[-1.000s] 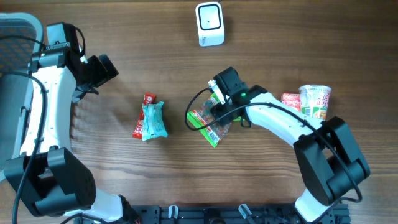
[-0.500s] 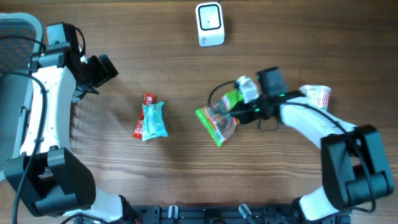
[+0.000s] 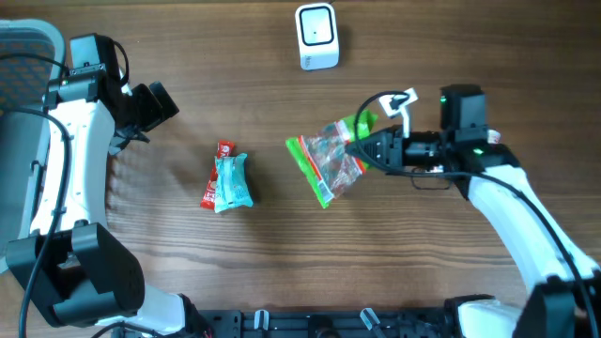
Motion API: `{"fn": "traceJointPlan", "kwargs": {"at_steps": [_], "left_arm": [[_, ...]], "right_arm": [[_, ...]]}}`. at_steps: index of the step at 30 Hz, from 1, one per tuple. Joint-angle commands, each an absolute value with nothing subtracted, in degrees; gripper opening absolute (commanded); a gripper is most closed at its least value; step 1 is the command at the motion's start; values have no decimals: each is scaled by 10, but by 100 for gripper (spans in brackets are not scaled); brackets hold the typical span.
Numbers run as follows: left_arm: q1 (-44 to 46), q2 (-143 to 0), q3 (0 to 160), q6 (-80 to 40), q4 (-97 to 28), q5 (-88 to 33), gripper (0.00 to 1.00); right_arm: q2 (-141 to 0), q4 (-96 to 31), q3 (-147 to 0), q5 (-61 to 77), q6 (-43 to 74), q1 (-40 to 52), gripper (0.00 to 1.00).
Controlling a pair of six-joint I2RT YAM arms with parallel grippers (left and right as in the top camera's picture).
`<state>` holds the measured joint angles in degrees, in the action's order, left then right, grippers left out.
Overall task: Scan the item barcode
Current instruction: 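Lift the green snack bag and carry it toward the scanner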
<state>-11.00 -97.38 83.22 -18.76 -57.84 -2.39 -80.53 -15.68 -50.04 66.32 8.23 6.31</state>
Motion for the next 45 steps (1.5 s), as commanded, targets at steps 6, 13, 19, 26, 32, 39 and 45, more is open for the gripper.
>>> {"fn": "traceJointPlan", "kwargs": {"at_steps": [6, 13, 19, 26, 32, 39, 45], "left_arm": [[-110, -971, 836, -185, -578, -20, 100], [-110, -971, 836, -185, -578, -20, 100], [-110, -971, 836, -185, -578, -20, 100], [-110, -971, 836, -185, -578, -20, 100], [-110, -971, 836, -185, -578, -20, 100], [-110, -971, 836, -185, -578, -20, 100], [-110, -971, 836, -185, -578, -20, 100]], "right_arm": [[-753, 15, -503, 865, 341, 11, 4], [-752, 39, -503, 873, 392, -3, 4], [-752, 39, -503, 866, 391, -3, 4], [-756, 9, -501, 811, 343, -1, 4], [-763, -237, -501, 356, 90, 117, 4], [-763, -372, -660, 124, 38, 163, 4], [-911, -606, -1042, 40, -6, 163, 4]]}}
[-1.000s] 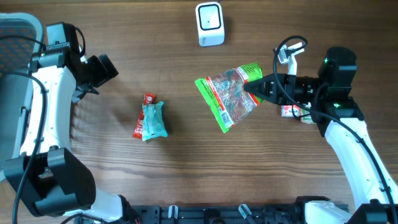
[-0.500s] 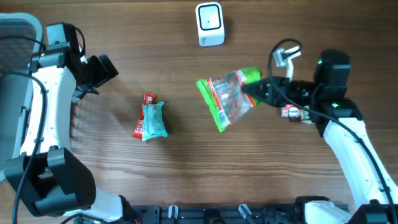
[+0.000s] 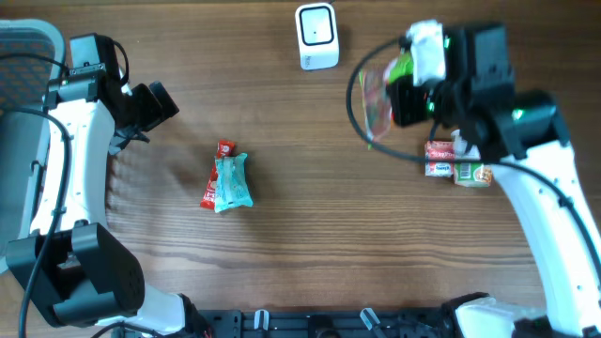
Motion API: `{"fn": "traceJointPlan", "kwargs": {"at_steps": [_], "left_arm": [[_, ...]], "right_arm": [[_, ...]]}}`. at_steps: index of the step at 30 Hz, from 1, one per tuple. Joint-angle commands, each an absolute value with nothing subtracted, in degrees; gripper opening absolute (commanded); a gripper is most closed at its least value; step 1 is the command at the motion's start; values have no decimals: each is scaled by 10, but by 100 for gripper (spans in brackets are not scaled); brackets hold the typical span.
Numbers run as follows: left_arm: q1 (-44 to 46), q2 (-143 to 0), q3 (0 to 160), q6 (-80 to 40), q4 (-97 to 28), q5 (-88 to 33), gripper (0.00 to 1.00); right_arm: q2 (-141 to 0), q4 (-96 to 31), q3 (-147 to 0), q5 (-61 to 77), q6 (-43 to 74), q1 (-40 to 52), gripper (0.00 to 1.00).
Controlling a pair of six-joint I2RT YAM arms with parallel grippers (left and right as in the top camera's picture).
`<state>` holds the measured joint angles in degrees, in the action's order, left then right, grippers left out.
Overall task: Scan the item barcode
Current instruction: 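Lift the green snack bag and carry it toward the scanner, then hold the green bag at the scanner, then lower it right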
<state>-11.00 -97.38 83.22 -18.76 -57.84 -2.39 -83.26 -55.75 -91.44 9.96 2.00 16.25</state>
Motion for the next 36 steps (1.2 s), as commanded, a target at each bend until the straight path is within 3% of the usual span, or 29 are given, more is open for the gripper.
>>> {"fn": "traceJointPlan", "kwargs": {"at_steps": [1, 3, 7, 15, 19, 26, 31, 36], "left_arm": [[-110, -971, 836, -185, -578, -20, 100], [-110, -971, 836, -185, -578, -20, 100], [-110, -971, 836, -185, -578, -20, 100], [-110, -971, 836, -185, -578, -20, 100], [-110, -971, 836, -185, -578, -20, 100], [-110, -971, 836, -185, -578, -20, 100], [-110, -971, 836, -185, -578, -20, 100], [-110, -971, 836, -185, -578, -20, 100]], "right_arm": [[-937, -616, -1080, 37, -16, 163, 4], [-1024, -594, -1167, -19, -29, 182, 4], [-1109, -467, -1167, -150, -69, 233, 4], [-1314, -100, -1167, -489, -340, 304, 4], [-1377, 76, -1166, -501, -427, 317, 4], [-1409, 66, -1165, -475, -269, 321, 4], [-1378, 59, -1165, -512, -236, 314, 4], [-1228, -134, -1165, -432, -172, 312, 4]]}}
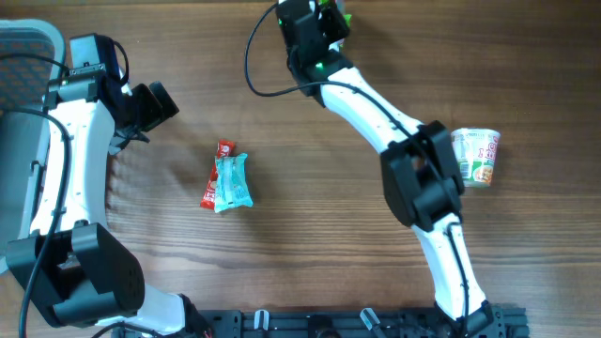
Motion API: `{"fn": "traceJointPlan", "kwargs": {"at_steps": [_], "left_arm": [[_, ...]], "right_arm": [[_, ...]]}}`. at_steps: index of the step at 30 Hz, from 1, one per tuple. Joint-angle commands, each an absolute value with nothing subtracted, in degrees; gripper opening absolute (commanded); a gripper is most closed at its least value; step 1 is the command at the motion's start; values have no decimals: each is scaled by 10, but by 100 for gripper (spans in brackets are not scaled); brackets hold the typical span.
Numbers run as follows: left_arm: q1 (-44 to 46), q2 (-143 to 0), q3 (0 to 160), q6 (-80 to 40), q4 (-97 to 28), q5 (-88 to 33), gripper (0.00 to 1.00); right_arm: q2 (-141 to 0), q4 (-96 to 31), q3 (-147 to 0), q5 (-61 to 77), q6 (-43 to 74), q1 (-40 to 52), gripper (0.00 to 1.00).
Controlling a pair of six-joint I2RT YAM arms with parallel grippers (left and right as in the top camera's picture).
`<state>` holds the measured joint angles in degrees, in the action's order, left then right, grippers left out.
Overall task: Scan the item barcode
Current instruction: 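Hold the green bag at the scanner, then lower it right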
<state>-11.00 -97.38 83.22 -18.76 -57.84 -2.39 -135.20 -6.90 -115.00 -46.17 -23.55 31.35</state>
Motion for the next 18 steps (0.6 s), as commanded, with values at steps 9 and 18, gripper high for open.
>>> {"fn": "traceJointPlan", "kwargs": {"at_steps": [9, 18], "left_arm": [[-110, -971, 836, -185, -578, -20, 100], [-110, -971, 836, -185, -578, -20, 100]], "right_arm": [[-1117, -677, -1075, 91, -59, 192, 4], [-1114, -598, -842, -152, 27, 127, 79]]}}
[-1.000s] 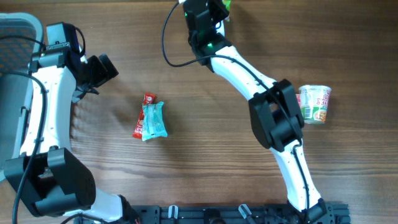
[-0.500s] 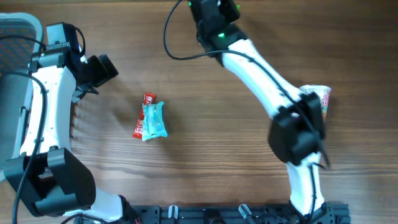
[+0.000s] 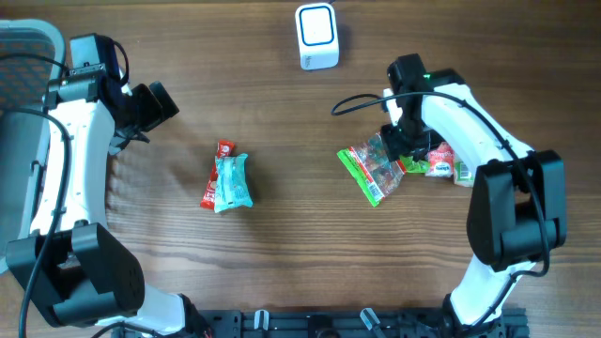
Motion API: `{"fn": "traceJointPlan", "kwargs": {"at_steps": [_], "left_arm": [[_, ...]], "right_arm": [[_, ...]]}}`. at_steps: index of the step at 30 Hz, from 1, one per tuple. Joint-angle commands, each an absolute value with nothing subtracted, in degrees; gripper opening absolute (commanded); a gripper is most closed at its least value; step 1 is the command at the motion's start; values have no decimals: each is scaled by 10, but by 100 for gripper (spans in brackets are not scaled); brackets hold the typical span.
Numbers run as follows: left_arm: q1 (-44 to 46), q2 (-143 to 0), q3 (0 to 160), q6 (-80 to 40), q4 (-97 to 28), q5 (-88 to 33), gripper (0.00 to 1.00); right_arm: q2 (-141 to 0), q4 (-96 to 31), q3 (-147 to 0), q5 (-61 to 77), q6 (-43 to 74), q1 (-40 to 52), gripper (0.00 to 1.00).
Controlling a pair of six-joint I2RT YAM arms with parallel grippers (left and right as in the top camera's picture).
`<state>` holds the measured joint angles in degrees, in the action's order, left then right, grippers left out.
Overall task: Scan the item barcode
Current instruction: 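Hold the green bag at the scanner, then lower it right, then place the green bag near the cup noodles and release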
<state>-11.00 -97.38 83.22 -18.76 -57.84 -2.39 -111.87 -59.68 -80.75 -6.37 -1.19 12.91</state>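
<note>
The white barcode scanner [image 3: 316, 36] stands at the far middle of the table. A clear candy bag with green edges [image 3: 372, 170] lies right of centre. My right gripper [image 3: 400, 143] is down at the bag's upper right corner and looks shut on it, though the fingertips are dark and hard to make out. My left gripper [image 3: 158, 103] hangs at the far left, away from every item; its jaws cannot be read.
A teal and red snack pack [image 3: 226, 180] lies left of centre. A red and green noodle cup [image 3: 447, 162] lies just right of the candy bag, partly under the right arm. A grey mesh object [image 3: 23, 42] sits at the far left corner.
The right arm was stretched over the scanner, hiding it, with the bag held there. Now the gripper is low beside the noodle cup, the bag rests on the table, and the scanner shows again.
The right gripper first held the candy bag low at mid-table. Then the bag was raised to the right of the scanner, then held over the scanner. Now it is back down next to the noodle cup. The left arm and the snack pack stayed put.
</note>
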Motion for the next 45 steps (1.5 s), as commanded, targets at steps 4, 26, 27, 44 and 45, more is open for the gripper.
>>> {"fn": "traceJointPlan", "kwargs": {"at_steps": [4, 26, 27, 44, 45], "left_arm": [[-110, -971, 836, -185, -578, -20, 100], [-110, -971, 836, -185, -578, -20, 100], [-110, -971, 836, -185, -578, -20, 100], [-110, -971, 836, -185, -578, -20, 100], [-110, -971, 836, -185, -578, -20, 100]], "right_arm": [[-1114, -608, -904, 89, 25, 147, 74], [-1106, -490, -704, -113, 129, 218, 29], [-1098, -494, -717, -72, 93, 218, 31], [-1114, -153, -757, 18, 167, 547, 72], [-1130, -135, -757, 5, 168, 558, 72]]}}
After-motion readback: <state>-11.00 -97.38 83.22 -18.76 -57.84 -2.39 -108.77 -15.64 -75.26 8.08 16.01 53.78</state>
